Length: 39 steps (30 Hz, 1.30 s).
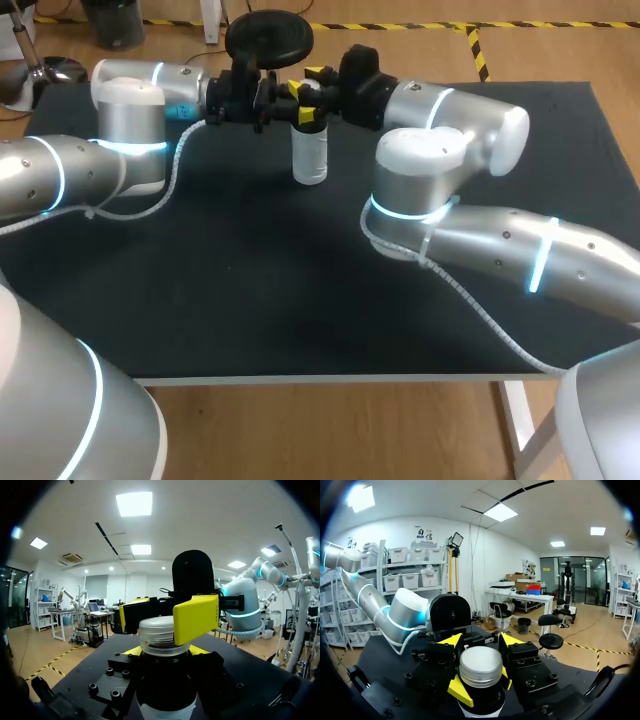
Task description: Unscrew the bottle cap
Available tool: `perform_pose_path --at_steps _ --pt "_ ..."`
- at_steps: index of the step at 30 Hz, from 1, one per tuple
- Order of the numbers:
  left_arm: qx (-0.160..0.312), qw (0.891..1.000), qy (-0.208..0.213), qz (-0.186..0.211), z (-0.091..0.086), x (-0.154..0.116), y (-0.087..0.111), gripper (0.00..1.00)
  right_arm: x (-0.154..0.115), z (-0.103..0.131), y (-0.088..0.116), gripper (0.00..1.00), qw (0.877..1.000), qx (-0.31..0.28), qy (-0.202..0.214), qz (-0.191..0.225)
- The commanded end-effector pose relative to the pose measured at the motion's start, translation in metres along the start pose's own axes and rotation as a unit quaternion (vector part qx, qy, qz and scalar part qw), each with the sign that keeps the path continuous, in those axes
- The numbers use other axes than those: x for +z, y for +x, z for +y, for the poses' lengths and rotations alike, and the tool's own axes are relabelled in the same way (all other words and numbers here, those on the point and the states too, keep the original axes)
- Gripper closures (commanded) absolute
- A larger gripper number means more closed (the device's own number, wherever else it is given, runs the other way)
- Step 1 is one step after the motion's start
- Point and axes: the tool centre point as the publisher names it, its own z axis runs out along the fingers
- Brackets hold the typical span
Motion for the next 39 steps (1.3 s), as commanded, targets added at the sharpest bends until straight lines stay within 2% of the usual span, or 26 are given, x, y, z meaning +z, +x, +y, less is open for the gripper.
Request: perform_pose_path --at_steps 1,11,20,28,32,39 --pt "0.001 1.0 0.001 0.002 -0.002 0.001 0.0 1.0 -0.003 -0.011 -0.011 1.0 0.999 0.003 -0.024 0.029" --pt "0.001 1.0 0.001 0.002 -0.002 0.001 0.0 1.0 -0.003 -0.018 -0.017 1.0 0.989 -0.019 -0.053 0.139" --pt "0.001 1.0 0.001 0.002 -0.002 0.001 0.0 1.0 0.0 -0.019 -0.013 1.0 0.963 -0.006 -0.07 0.261" --pt "0.001 1.0 0.001 0.002 -0.002 0.001 0.0 1.0 0.001 -0.014 -0.006 1.0 0.929 0.0 -0.061 0.366" --pt "0.001 1.0 0.001 0.002 -0.002 0.001 0.0 1.0 0.0 -0.013 -0.003 1.0 0.904 0.014 -0.051 0.424" --pt "0.001 1.0 0.001 0.002 -0.002 0.001 0.0 1.0 -0.002 -0.014 -0.001 1.0 0.871 0.03 -0.037 0.489"
